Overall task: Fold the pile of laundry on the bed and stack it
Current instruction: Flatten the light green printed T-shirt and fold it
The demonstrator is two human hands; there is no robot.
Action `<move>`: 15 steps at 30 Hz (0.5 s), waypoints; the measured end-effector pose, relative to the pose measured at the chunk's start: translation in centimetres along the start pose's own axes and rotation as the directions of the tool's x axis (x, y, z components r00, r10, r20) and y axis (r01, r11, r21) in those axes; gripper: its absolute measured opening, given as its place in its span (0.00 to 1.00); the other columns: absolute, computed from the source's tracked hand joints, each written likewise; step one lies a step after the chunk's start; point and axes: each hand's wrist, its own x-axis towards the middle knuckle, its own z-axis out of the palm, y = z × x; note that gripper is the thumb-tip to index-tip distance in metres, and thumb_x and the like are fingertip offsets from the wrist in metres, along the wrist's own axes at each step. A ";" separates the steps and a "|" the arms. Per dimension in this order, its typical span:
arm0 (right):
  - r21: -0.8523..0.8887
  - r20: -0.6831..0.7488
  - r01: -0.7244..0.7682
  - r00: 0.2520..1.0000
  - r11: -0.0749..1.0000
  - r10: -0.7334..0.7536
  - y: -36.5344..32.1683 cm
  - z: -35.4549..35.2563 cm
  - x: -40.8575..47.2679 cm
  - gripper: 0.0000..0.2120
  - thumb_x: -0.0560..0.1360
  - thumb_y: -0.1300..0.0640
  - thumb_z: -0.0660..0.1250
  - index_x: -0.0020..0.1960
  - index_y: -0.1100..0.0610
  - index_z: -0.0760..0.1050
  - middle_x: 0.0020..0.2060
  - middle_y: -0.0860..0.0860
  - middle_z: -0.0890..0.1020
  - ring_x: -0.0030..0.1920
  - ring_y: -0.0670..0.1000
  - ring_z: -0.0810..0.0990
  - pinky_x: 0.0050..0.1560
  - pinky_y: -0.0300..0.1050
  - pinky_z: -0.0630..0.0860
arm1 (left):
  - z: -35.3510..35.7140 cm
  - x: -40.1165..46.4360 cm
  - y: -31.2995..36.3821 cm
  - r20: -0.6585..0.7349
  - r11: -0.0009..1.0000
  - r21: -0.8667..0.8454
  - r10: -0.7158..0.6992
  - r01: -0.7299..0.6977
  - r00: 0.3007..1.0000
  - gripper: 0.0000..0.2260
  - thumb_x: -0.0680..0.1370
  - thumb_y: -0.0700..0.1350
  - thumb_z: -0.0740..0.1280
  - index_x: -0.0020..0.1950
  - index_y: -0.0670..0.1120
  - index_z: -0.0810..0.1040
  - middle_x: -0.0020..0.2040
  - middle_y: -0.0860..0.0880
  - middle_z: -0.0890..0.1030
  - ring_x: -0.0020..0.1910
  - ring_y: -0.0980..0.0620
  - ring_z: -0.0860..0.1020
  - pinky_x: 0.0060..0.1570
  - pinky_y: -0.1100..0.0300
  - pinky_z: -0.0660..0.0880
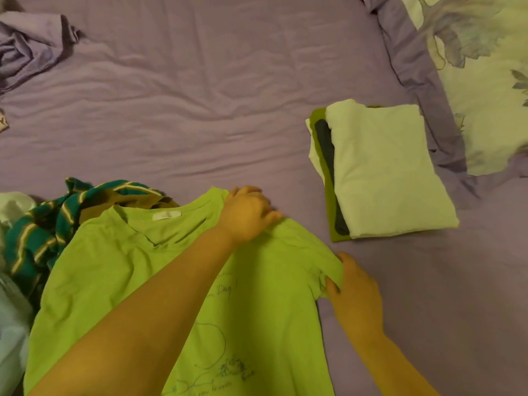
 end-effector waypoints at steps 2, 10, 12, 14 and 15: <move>0.122 -0.002 0.027 1.000 0.992 -0.027 0.4 0.2 -0.2 0.22 0.77 0.58 0.66 0.70 0.59 0.68 0.62 0.56 0.76 0.59 0.56 0.76 0.60 0.46 0.71 | 0.0 0.0 0.2 0.012 0.999 0.033 0.035 -0.035 0.999 0.12 0.76 0.55 0.66 0.57 0.54 0.81 0.63 0.53 0.77 0.70 0.51 0.65 0.69 0.51 0.58; 0.413 -0.072 0.012 0.997 0.911 0.020 1.5 -0.9 -0.1 0.13 0.76 0.60 0.67 0.61 0.59 0.75 0.52 0.52 0.79 0.49 0.49 0.76 0.49 0.39 0.70 | 0.9 -0.3 0.4 0.081 0.997 0.065 0.028 -0.034 0.996 0.14 0.73 0.48 0.71 0.58 0.54 0.80 0.67 0.52 0.70 0.68 0.49 0.64 0.60 0.57 0.62; 0.429 -0.101 0.008 0.994 0.903 0.039 1.4 -1.0 0.1 0.12 0.76 0.61 0.67 0.60 0.60 0.75 0.50 0.52 0.78 0.48 0.49 0.75 0.48 0.36 0.68 | 0.7 -0.1 0.4 0.067 0.999 0.018 0.028 -0.030 0.997 0.11 0.73 0.47 0.71 0.55 0.53 0.82 0.64 0.51 0.73 0.66 0.48 0.66 0.61 0.56 0.65; 0.477 -0.171 -0.009 0.980 0.879 0.103 1.3 -1.3 0.2 0.11 0.76 0.61 0.67 0.58 0.58 0.75 0.49 0.49 0.77 0.48 0.49 0.75 0.46 0.33 0.66 | -0.1 0.5 0.5 0.034 0.990 -0.143 0.022 -0.017 0.999 0.09 0.73 0.46 0.72 0.52 0.51 0.83 0.60 0.49 0.77 0.63 0.46 0.71 0.63 0.52 0.67; 0.518 -0.217 -0.013 0.965 0.855 0.146 1.3 -1.6 0.1 0.11 0.76 0.60 0.68 0.57 0.57 0.75 0.48 0.49 0.77 0.48 0.49 0.75 0.46 0.34 0.67 | -0.6 0.7 0.6 0.009 0.974 -0.228 0.011 -0.009 1.000 0.07 0.72 0.45 0.73 0.50 0.50 0.84 0.57 0.47 0.79 0.61 0.45 0.73 0.62 0.51 0.67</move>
